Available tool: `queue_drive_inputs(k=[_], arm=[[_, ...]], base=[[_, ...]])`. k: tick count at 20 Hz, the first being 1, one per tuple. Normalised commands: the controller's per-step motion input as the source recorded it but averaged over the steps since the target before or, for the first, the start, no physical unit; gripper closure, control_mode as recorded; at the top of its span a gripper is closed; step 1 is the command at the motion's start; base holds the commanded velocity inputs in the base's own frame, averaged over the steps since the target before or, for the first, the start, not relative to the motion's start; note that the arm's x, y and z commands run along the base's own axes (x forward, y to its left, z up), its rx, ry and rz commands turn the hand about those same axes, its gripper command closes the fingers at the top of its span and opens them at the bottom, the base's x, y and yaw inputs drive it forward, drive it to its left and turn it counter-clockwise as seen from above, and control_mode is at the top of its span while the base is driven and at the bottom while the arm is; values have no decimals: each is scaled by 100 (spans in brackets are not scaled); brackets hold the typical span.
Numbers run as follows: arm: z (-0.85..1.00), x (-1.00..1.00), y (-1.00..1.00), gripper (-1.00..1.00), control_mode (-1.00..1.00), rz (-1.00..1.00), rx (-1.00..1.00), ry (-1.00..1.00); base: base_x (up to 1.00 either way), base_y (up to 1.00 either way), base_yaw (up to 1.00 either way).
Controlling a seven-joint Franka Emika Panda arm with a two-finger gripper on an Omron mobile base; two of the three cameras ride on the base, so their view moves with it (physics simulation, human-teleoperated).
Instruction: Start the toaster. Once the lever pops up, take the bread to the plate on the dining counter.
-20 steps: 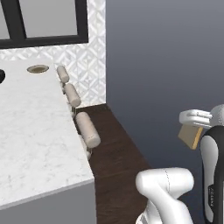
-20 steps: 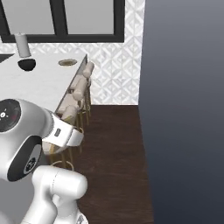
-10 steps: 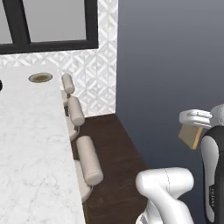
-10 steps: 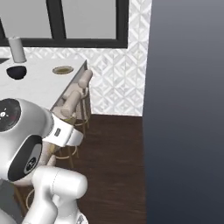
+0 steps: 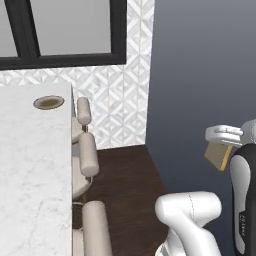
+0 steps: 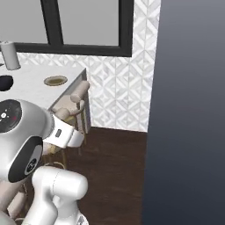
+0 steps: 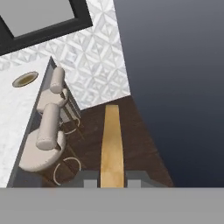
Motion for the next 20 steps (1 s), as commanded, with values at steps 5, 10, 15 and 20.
queue_drive_inputs(k=[5,10,15,20], arm=[[0,0,0,100,100,0,0,0],[0,0,0,100,100,0,0,0],[0,0,0,100,100,0,0,0],[0,0,0,100,100,0,0,0]], base=[[100,-35,26],[100,-38,27],[100,-44,31],[83,-38,44]])
